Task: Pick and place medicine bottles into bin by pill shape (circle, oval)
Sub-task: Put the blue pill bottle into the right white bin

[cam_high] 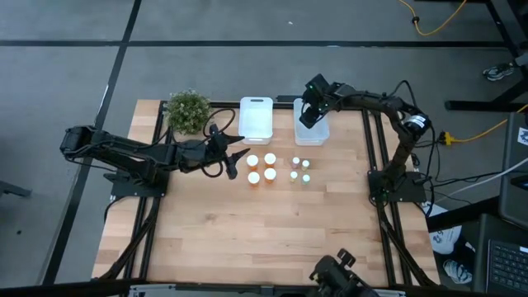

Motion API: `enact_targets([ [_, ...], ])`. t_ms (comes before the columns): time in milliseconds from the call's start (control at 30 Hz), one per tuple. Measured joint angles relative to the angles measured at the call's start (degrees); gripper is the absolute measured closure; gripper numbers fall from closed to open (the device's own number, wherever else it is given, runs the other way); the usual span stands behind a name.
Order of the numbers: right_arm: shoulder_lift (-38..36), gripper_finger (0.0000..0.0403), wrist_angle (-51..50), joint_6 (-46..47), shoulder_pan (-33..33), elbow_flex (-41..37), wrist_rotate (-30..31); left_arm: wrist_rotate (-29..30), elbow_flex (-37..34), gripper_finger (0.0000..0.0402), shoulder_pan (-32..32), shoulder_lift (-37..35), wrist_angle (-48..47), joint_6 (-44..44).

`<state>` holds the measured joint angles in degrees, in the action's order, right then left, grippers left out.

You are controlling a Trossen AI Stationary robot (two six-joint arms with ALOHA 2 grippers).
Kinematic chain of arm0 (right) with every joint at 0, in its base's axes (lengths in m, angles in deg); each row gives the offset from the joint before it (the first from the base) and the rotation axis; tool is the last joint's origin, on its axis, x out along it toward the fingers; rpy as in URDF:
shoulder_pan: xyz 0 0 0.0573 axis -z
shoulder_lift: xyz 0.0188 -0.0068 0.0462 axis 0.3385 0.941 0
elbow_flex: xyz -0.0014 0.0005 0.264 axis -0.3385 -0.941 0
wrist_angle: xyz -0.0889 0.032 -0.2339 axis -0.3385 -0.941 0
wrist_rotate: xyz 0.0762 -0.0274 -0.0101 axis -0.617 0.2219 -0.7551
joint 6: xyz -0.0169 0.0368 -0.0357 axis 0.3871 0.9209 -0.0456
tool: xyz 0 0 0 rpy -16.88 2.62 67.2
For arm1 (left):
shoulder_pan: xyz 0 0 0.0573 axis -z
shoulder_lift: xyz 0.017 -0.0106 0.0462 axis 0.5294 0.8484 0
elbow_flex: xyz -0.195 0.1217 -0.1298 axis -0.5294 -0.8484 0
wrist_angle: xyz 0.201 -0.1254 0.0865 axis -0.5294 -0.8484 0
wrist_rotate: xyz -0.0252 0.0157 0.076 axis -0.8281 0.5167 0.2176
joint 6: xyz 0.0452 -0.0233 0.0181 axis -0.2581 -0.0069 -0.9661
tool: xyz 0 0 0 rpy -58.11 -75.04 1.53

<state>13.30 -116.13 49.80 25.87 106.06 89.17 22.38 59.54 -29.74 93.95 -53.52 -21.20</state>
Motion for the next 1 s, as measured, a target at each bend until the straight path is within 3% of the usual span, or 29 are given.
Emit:
enact_targets([
  [1000, 0.0, 0.0264, 1.3, 1.6, 1.1, 0.0, 0.2, 0.0, 0.0, 0.0198, 0.0, 0.0, 0.0, 0.0],
])
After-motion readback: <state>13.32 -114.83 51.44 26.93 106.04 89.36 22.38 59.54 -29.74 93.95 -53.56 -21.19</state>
